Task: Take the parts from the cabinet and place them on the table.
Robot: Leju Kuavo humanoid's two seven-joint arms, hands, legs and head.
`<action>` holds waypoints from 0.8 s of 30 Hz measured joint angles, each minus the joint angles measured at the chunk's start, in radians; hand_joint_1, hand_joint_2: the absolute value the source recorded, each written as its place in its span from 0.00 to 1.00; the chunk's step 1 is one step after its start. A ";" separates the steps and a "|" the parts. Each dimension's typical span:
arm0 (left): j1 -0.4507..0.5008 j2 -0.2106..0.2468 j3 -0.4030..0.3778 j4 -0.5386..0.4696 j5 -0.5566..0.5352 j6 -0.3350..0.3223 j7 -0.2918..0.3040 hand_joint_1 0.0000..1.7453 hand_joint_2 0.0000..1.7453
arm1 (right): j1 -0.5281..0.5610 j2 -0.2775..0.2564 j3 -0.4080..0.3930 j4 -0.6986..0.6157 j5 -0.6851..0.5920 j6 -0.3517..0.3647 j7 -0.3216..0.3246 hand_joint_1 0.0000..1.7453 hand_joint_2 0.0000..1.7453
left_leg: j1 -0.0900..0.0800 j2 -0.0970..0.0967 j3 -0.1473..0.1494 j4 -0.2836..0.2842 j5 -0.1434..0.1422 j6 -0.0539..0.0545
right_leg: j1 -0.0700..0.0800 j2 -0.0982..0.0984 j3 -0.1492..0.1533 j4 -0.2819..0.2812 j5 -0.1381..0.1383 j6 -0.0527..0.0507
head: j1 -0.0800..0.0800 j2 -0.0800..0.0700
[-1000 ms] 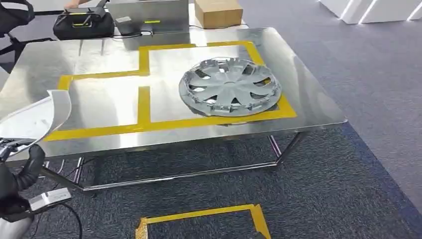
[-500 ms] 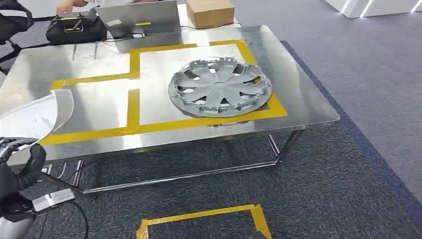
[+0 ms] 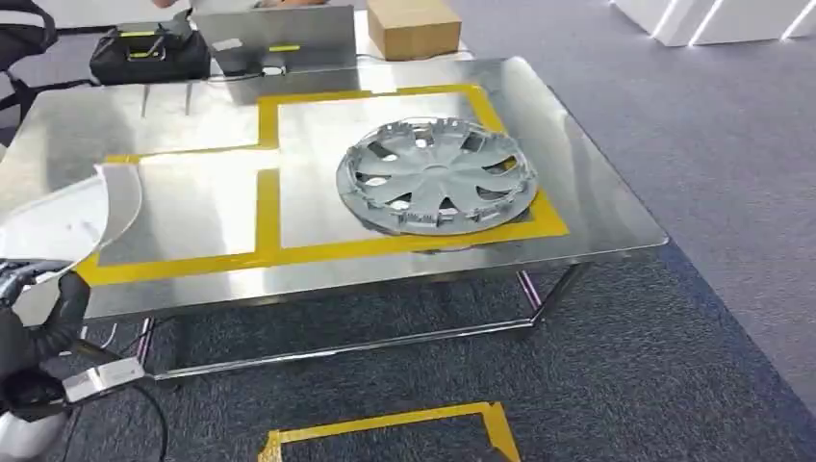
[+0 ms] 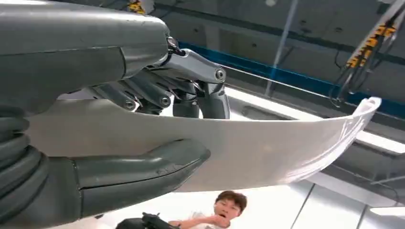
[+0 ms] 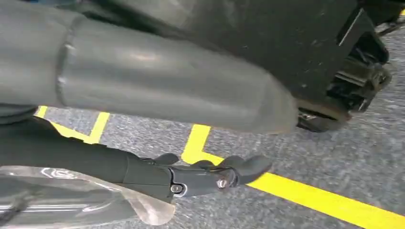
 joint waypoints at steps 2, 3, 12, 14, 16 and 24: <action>-0.001 -0.001 -0.002 0.003 -0.002 0.001 0.000 1.00 1.00 | 0.002 0.000 0.000 0.000 0.000 0.000 0.000 0.00 0.00 | 0.000 0.001 0.003 0.000 -0.006 0.004 | -0.004 0.000 -0.105 0.176 -0.059 0.008 | 0.001 0.000; 0.000 -0.001 -0.003 0.005 -0.003 0.001 0.000 1.00 1.00 | 0.005 0.000 0.000 0.000 0.001 0.000 0.002 0.00 0.00 | 0.000 0.000 0.007 0.001 -0.009 0.005 | -0.004 -0.001 -0.139 0.221 -0.058 0.011 | 0.002 0.000; -0.001 -0.001 -0.009 0.013 -0.013 0.004 0.000 1.00 1.00 | 0.009 -0.001 0.000 0.000 0.003 0.000 0.002 0.00 0.00 | -0.005 -0.003 0.051 0.000 -0.048 -0.028 | 0.001 -0.004 -0.014 -0.089 0.107 -0.023 | -0.002 0.000; -0.002 0.000 -0.010 0.013 -0.012 0.004 0.000 1.00 1.00 | 0.009 0.000 0.000 0.000 0.005 0.000 0.001 0.00 0.00 | -0.004 -0.003 0.049 0.030 -0.074 -0.040 | -0.008 -0.006 0.003 -0.099 0.104 -0.037 | -0.008 0.000; -0.004 0.001 -0.010 0.014 -0.012 0.005 0.001 1.00 1.00 | 0.006 0.000 0.000 0.000 0.005 0.000 0.002 0.00 0.00 | -0.002 -0.003 -0.024 0.174 -0.140 -0.046 | -0.007 -0.006 0.009 -0.099 0.097 -0.047 | -0.011 0.000; -0.002 0.001 -0.011 0.023 -0.016 0.004 0.001 1.00 1.00 | 0.008 0.000 0.000 0.000 0.005 0.001 0.006 0.00 0.00 | -0.008 -0.003 -0.009 0.032 0.002 -0.033 | 0.003 0.002 0.045 -0.094 0.065 -0.033 | -0.011 0.000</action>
